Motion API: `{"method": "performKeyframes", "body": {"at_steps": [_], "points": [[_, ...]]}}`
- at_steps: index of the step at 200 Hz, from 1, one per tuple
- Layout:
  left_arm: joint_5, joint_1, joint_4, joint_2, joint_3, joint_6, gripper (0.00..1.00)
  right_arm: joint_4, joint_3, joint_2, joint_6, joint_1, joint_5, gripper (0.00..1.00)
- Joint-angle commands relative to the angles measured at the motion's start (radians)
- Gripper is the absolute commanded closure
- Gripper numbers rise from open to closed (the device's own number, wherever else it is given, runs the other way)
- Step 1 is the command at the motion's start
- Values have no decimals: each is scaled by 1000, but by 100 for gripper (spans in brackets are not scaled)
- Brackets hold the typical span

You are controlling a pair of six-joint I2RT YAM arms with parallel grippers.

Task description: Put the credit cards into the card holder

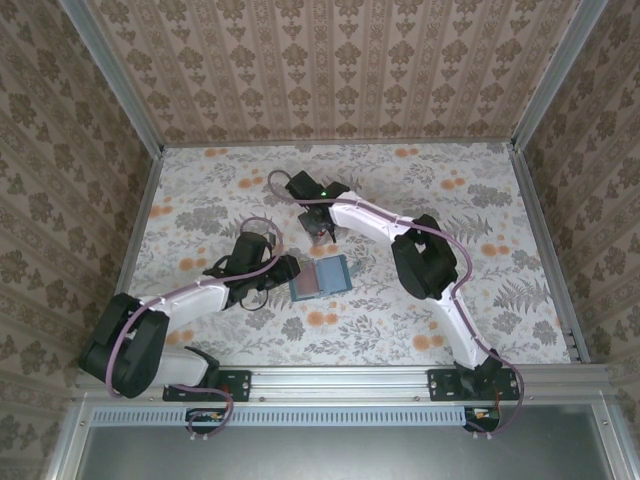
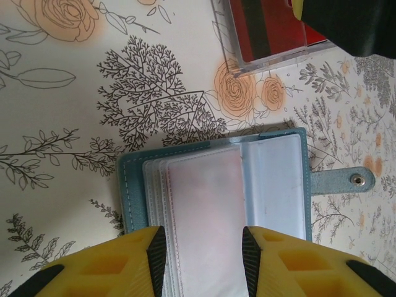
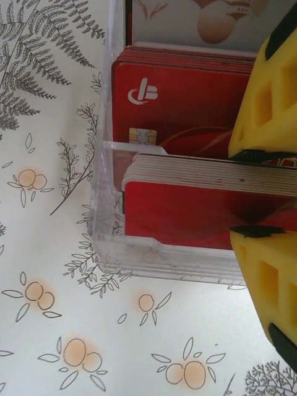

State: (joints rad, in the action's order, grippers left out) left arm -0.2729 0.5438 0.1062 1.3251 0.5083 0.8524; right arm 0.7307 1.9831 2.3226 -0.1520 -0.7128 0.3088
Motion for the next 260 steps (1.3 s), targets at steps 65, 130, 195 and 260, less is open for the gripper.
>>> {"method": "performKeyframes", "body": {"at_steps": [65,130,195,260], "points": [[-17,7,27,21,-11,-1,60,-22,-60,-4,25,-14,111,79],[-31,12,50,48,-14,5,60,-38,-72,-26,35,-11,113,79],[-33,14,55,58,-9,5,60,-56,-90,-75,9,15,-5,79],[-39,19,67,72,-5,8,59,-59,-88,-86,-6,33,-62,74]]}}
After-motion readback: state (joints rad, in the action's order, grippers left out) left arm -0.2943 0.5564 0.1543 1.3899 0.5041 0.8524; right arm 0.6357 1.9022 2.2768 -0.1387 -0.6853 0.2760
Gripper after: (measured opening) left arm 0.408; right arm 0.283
